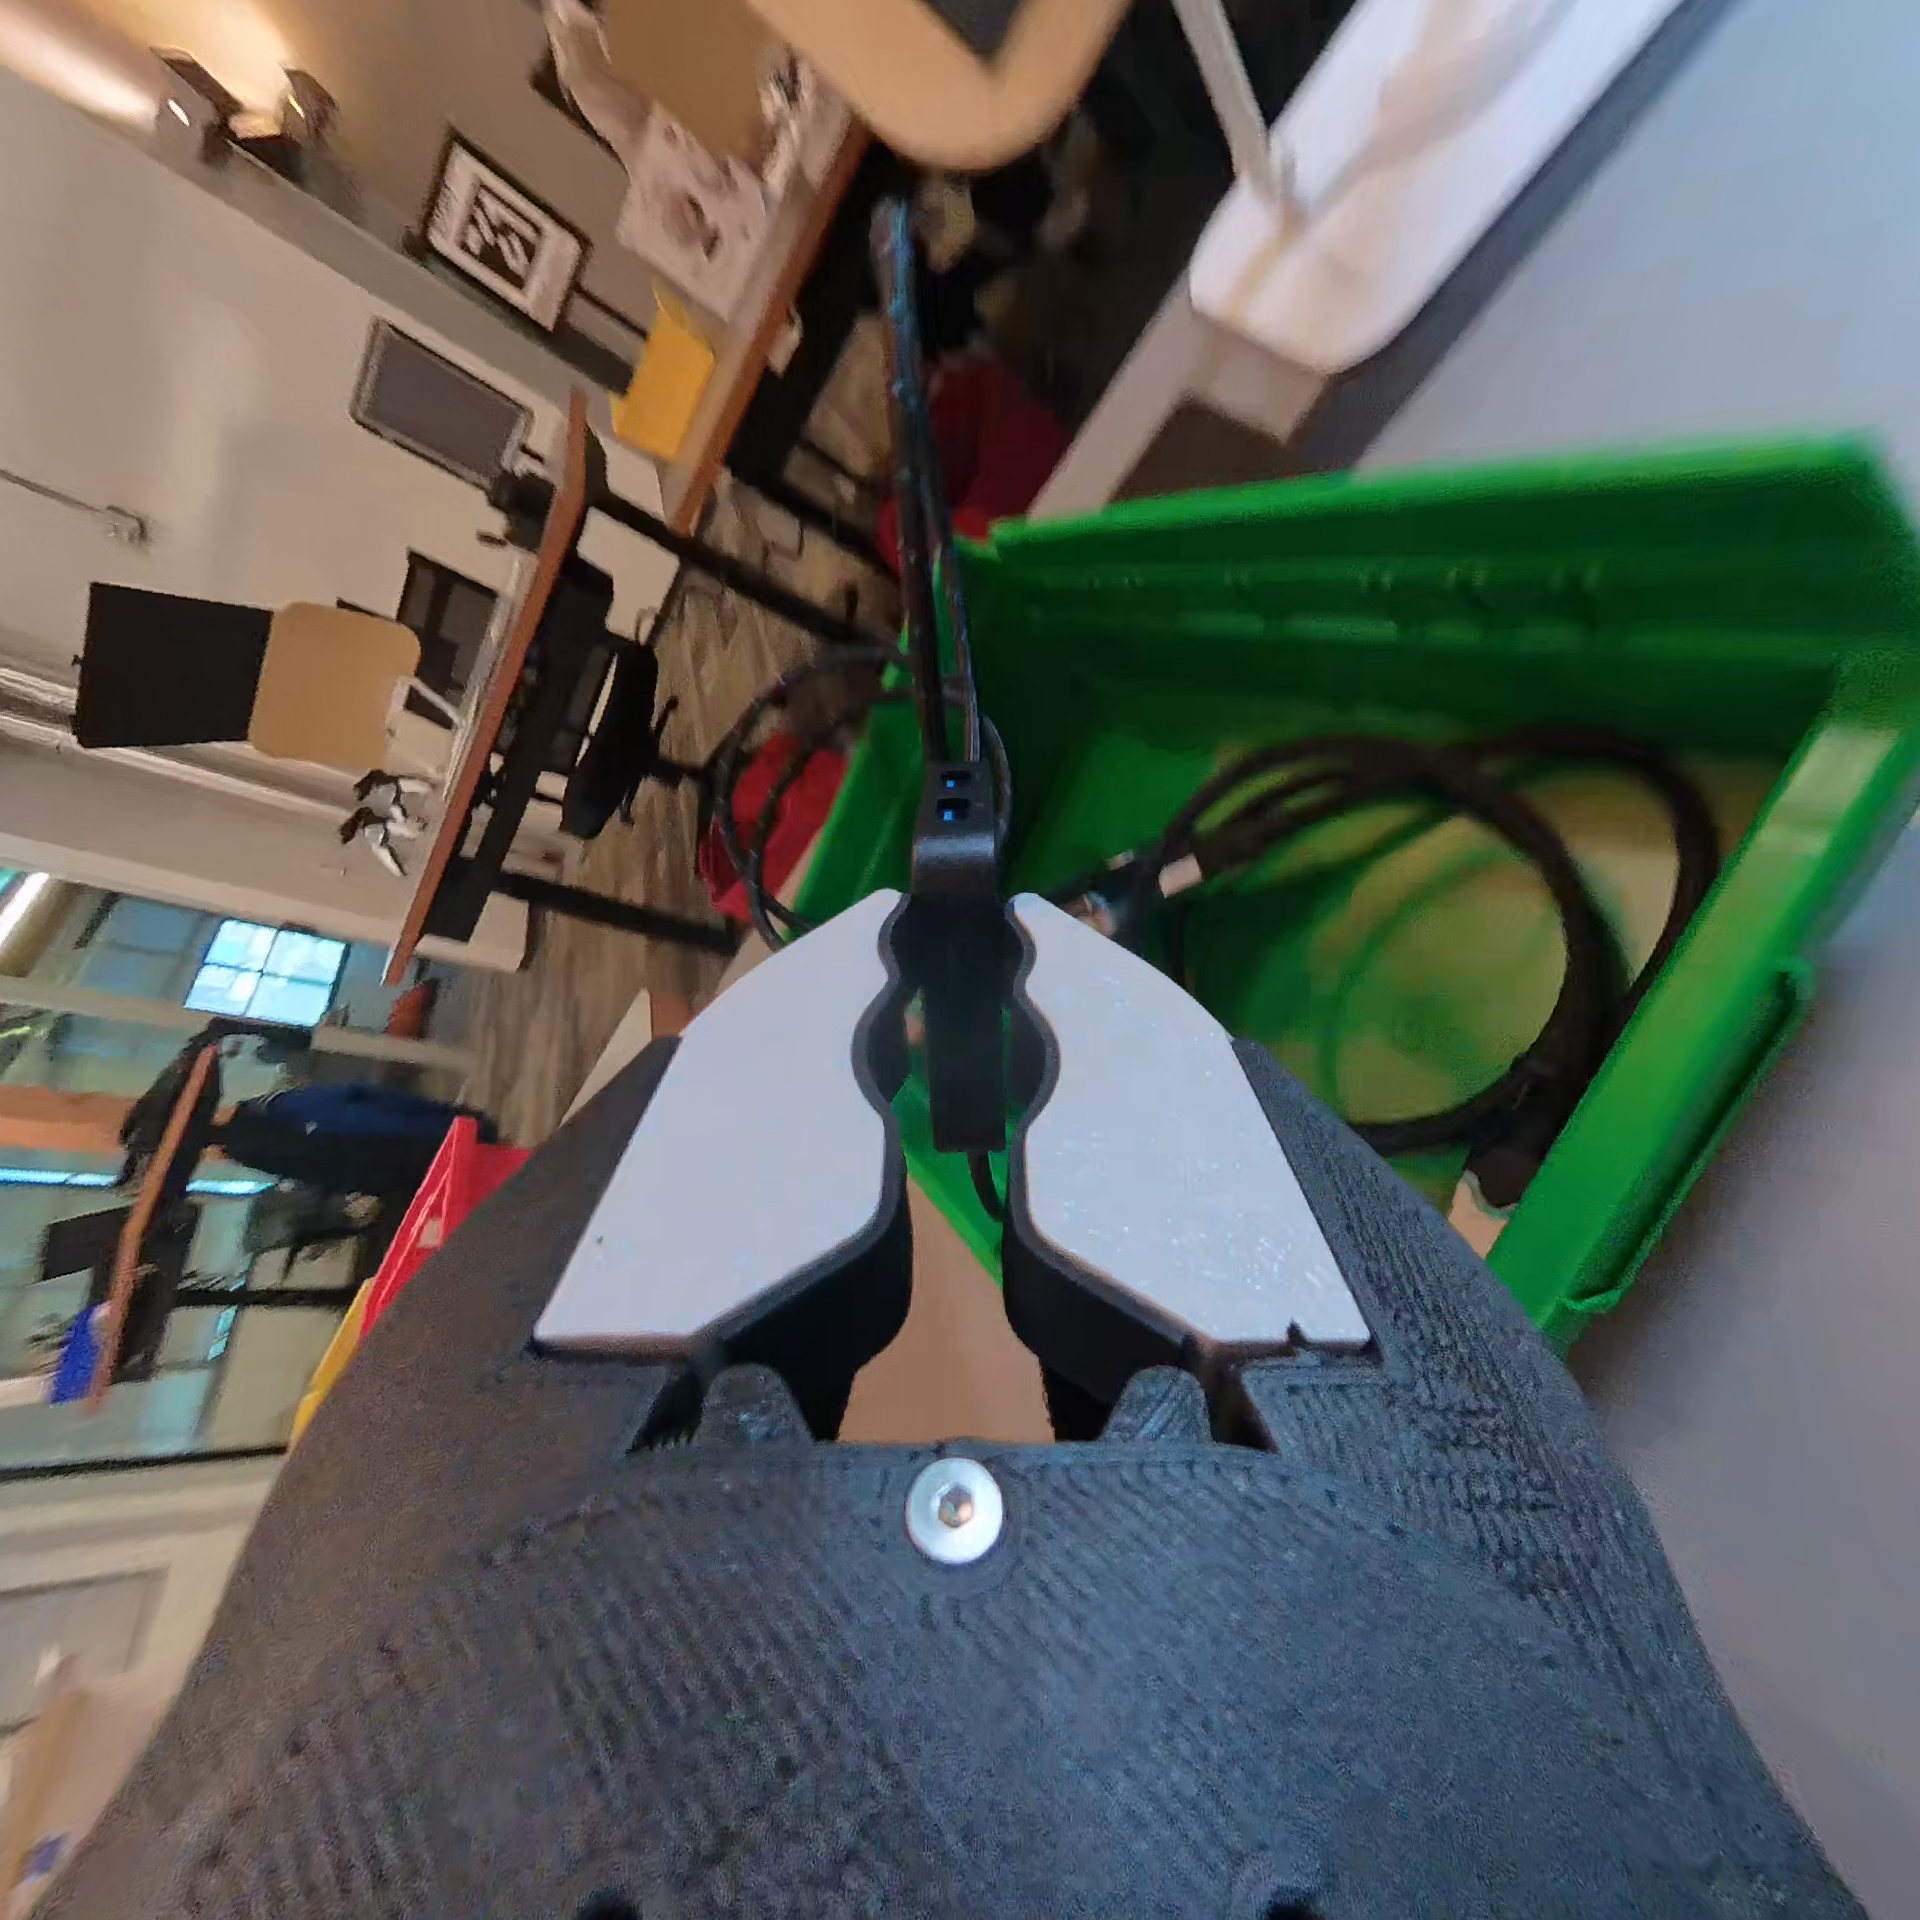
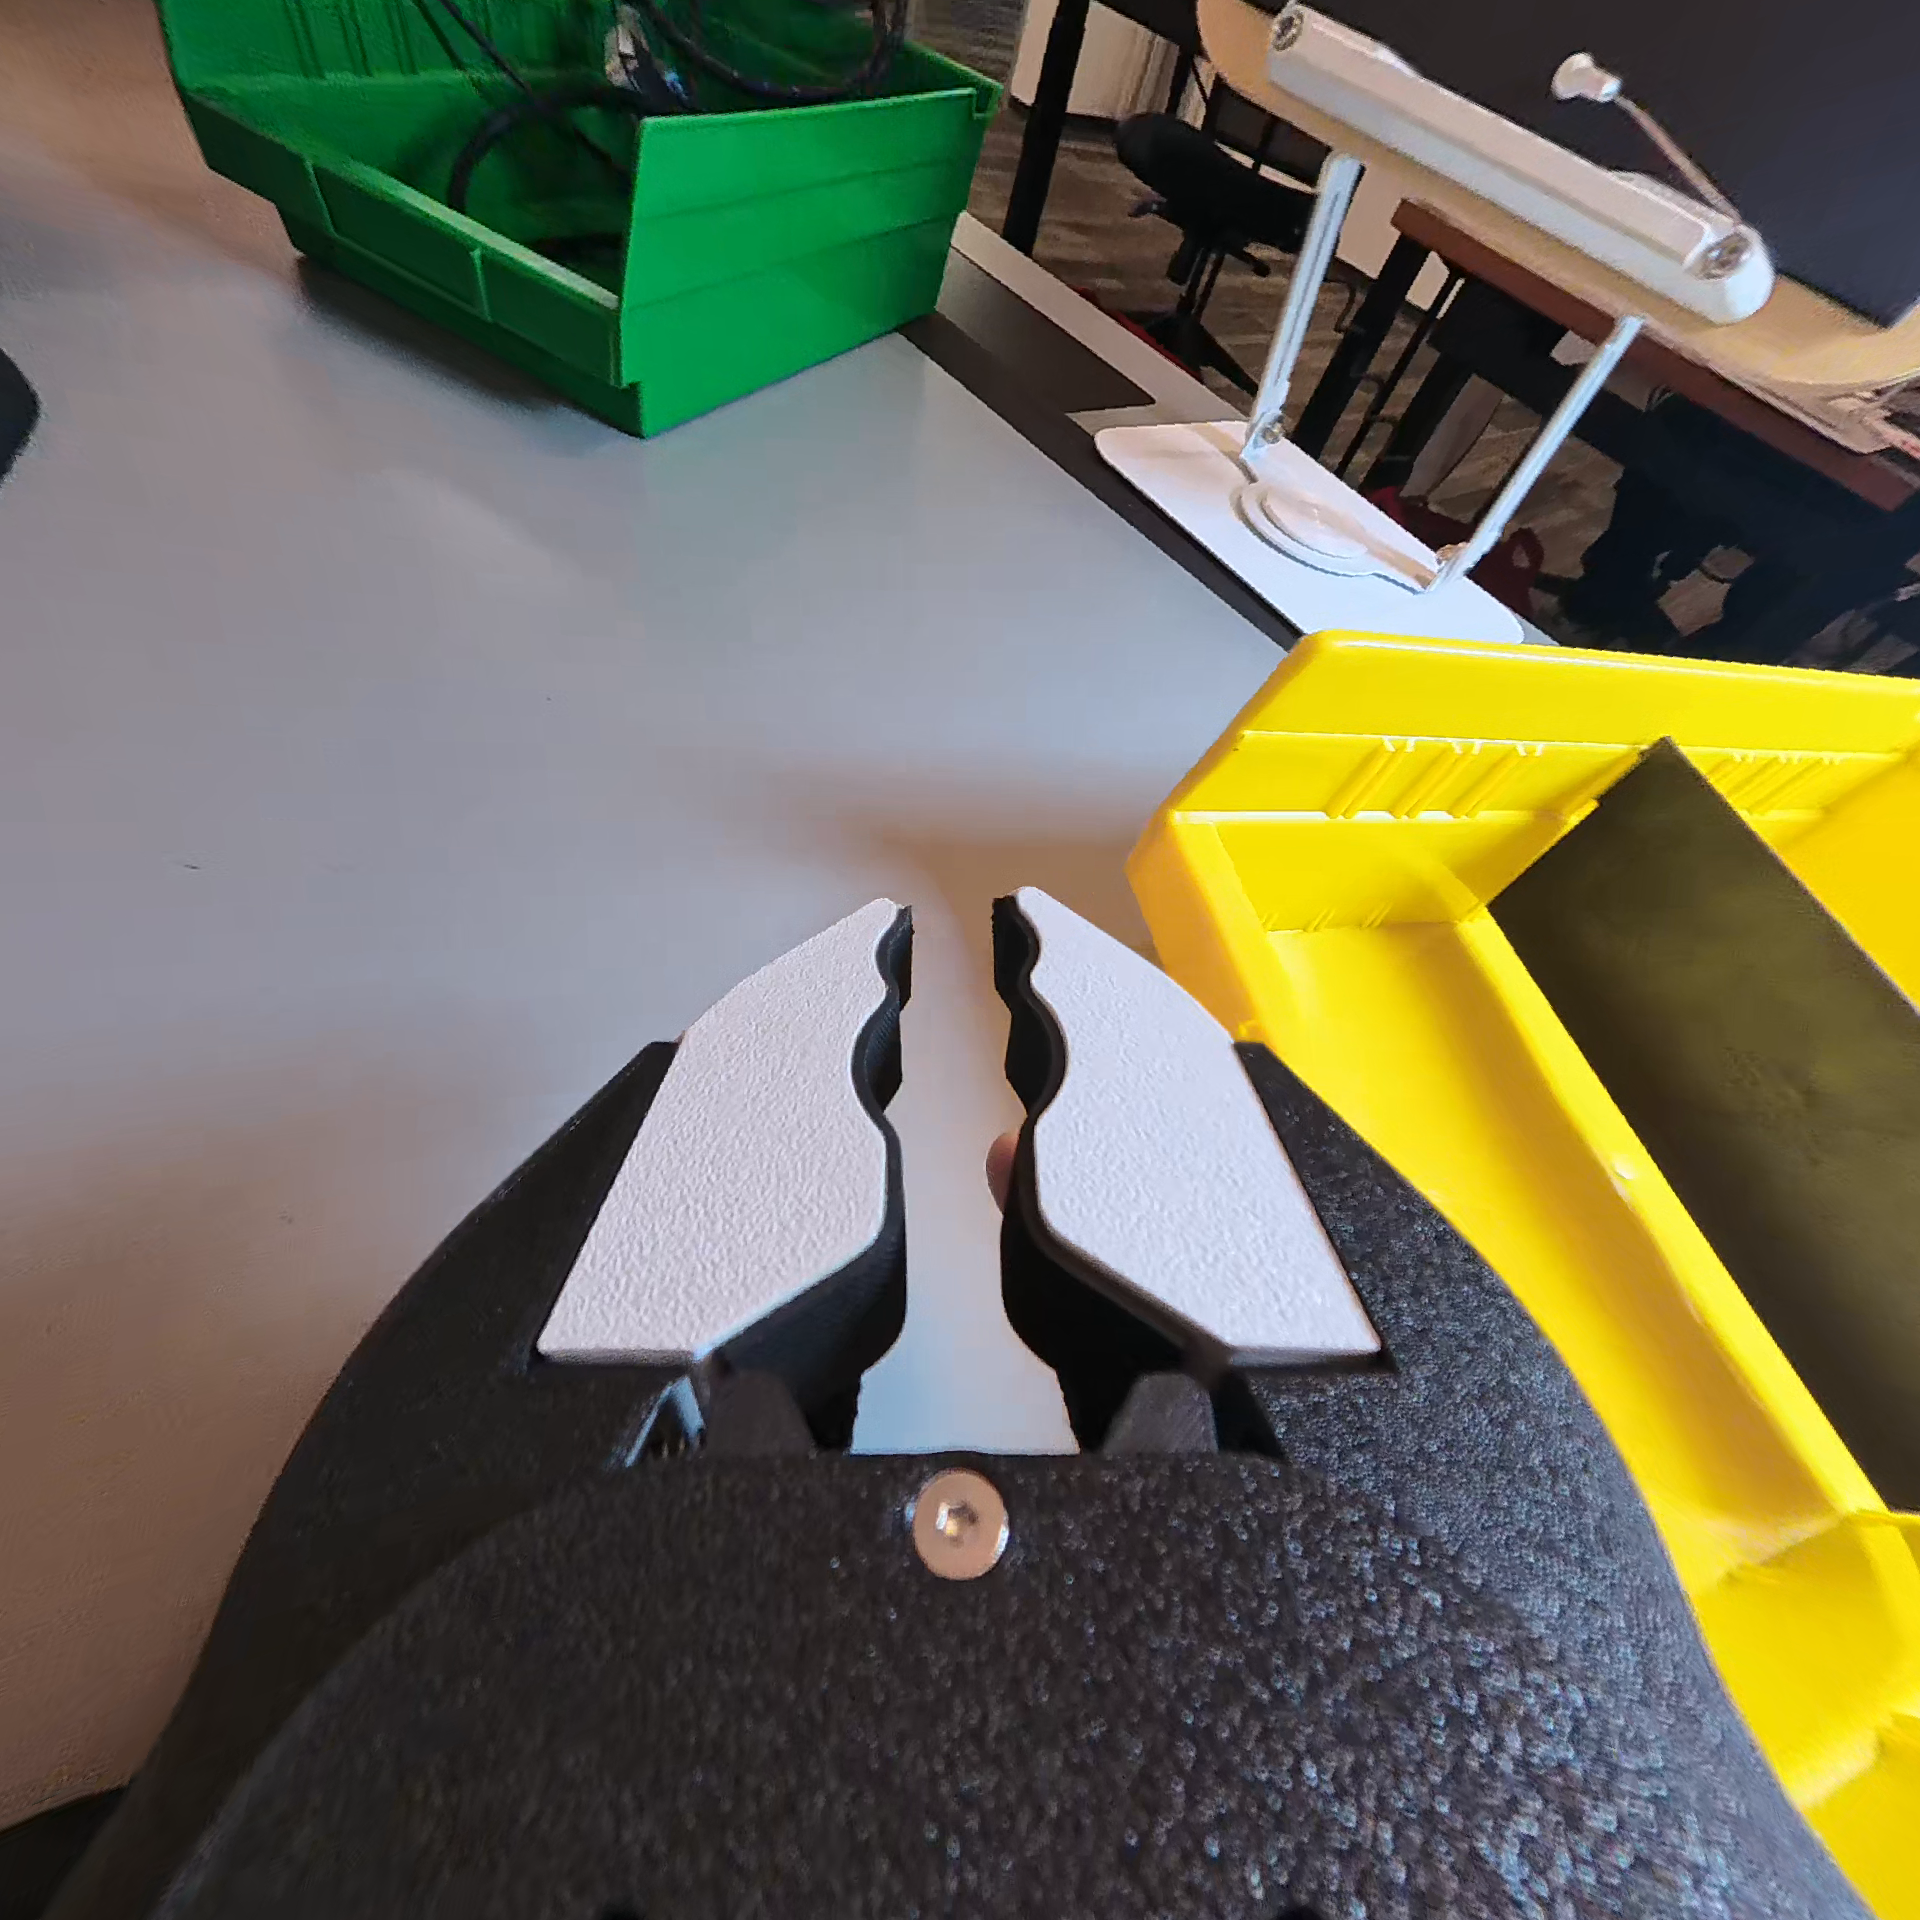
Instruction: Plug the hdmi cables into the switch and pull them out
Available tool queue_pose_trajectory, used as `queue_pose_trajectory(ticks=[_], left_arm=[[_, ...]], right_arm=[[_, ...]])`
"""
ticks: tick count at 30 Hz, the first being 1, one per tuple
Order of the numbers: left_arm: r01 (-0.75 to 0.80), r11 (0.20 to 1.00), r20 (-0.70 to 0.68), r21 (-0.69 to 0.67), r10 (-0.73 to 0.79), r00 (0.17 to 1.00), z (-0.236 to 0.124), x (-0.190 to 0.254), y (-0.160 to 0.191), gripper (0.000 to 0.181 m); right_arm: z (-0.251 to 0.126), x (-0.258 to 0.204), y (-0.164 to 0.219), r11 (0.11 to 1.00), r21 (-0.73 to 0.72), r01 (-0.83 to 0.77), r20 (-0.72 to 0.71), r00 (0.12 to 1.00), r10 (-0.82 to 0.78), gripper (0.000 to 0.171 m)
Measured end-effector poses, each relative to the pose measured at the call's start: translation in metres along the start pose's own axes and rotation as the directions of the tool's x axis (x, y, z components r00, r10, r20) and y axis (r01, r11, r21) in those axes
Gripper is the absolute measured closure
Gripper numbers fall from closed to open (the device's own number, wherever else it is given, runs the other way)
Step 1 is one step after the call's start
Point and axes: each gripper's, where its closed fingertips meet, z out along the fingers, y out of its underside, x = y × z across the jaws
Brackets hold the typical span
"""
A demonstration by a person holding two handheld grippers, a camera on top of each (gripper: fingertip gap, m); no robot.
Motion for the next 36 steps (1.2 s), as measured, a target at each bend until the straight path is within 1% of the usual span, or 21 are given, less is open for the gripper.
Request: queue_pose_trajectory(ticks=[2, 4, 6, 8, 11, 13, 15, 18, 19, 21, 22, 23, 24, 26, 28, 29, 32, 33, 36], left_arm=[[0.076, 0.989, 0.003, 0.125, -0.077, 0.997, -0.025, -0.017, -0.025, 0.166], [0.161, 0.948, -0.039, 0.274, -0.156, 0.987, -0.054, -0.028, -0.056, 0.166], [0.27, 0.871, -0.143, 0.411, -0.23, 0.963, -0.084, -0.029, -0.087, 0.166], [0.372, 0.76, -0.29, 0.532, -0.249, 0.924, -0.115, -0.018, -0.118, 0.167], [0.541, 0.596, -0.528, 0.594, -0.218, 0.821, -0.149, 0.015, -0.156, 0.167], [0.607, 0.541, -0.639, 0.583, -0.156, 0.753, -0.159, 0.048, -0.177, 0.167], [0.64, 0.532, -0.717, 0.555, -0.084, 0.692, -0.161, 0.088, -0.196, 0.167], [0.664, 0.544, -0.8, 0.513, 0.022, 0.6, -0.162, 0.151, -0.221, 0.166], [0.677, 0.541, -0.821, 0.5, 0.047, 0.569, -0.163, 0.169, -0.228, 0.167], [0.713, 0.51, -0.854, 0.481, 0.089, 0.513, -0.167, 0.195, -0.239, 0.167], [0.731, 0.49, -0.864, 0.475, 0.103, 0.493, -0.169, 0.203, -0.242, 0.166], [0.736, 0.488, -0.869, 0.47, 0.11, 0.483, -0.169, 0.209, -0.243, 0.166], [0.731, 0.496, -0.869, 0.469, 0.111, 0.482, -0.167, 0.212, -0.241, 0.166], [0.719, 0.508, -0.86, 0.474, 0.092, 0.501, -0.159, 0.21, -0.233, 0.167], [0.721, 0.524, -0.87, 0.452, 0.081, 0.487, -0.154, 0.21, -0.221, 0.166], [0.706, 0.541, -0.863, 0.457, 0.077, 0.5, -0.15, 0.21, -0.214, 0.166], [0.532, 0.658, -0.781, 0.532, 0.141, 0.608, -0.13, 0.227, -0.189, 0.158], [0.485, 0.68, -0.763, 0.549, 0.171, 0.624, -0.127, 0.233, -0.183, 0.158], [0.408, 0.708, -0.729, 0.577, 0.22, 0.649, -0.125, 0.247, -0.179, 0.157]], right_arm=[[0.003, -0.007, -0.001, 1.0, 0.008, 0.008, 0.024, 1.0, -0.008, 0.156], [0.006, -0.016, -0.004, 0.999, 0.019, 0.028, 0.047, 0.999, -0.028, 0.156], [0.007, -0.026, -0.012, 0.998, 0.053, 0.039, 0.078, 0.996, -0.043, 0.156], [0.006, -0.038, -0.025, 0.992, 0.118, 0.039, 0.116, 0.992, -0.053, 0.155], [0.002, -0.057, -0.052, 0.969, 0.245, 0.002, 0.174, 0.984, -0.046, 0.152], [-0.001, -0.065, -0.069, 0.951, 0.307, 0.029, 0.146, 0.986, -0.077, 0.148], [-0.003, -0.073, -0.082, 0.936, 0.334, 0.115, 0.082, 0.985, -0.15, 0.148], [0.004, -0.072, -0.087, 0.937, 0.281, 0.206, -0.048, 0.979, -0.2, 0.147], [0.01, -0.07, -0.082, 0.947, 0.241, 0.212, -0.064, 0.977, -0.202, 0.144], [0.023, -0.072, -0.066, 0.971, 0.158, 0.18, -0.018, 0.984, -0.18, 0.138], [0.028, -0.072, -0.059, 0.979, 0.129, 0.159, -0.005, 0.987, -0.16, 0.141], [0.03, -0.072, -0.054, 0.979, 0.117, 0.169, 0.006, 0.985, -0.171, 0.157], [0.03, -0.073, -0.05, 0.972, 0.11, 0.207, 0.012, 0.978, -0.209, 0.164], [0.03, -0.071, -0.048, 0.96, 0.081, 0.267, -0.007, 0.964, -0.267, 0.165], [0.03, -0.071, -0.046, 0.954, 0.053, 0.296, -0.003, 0.955, -0.296, 0.165], [0.029, -0.07, -0.045, 0.948, 0.043, 0.316, -0.014, 0.949, -0.316, 0.165], [0.027, -0.064, -0.044, 0.923, -0.002, 0.386, -0.071, 0.92, -0.385, 0.165], [0.026, -0.063, -0.043, 0.909, -0.018, 0.416, -0.09, 0.905, -0.416, 0.165], [0.026, -0.061, -0.039, 0.85, -0.069, 0.522, -0.134, 0.839, -0.526, 0.165]])
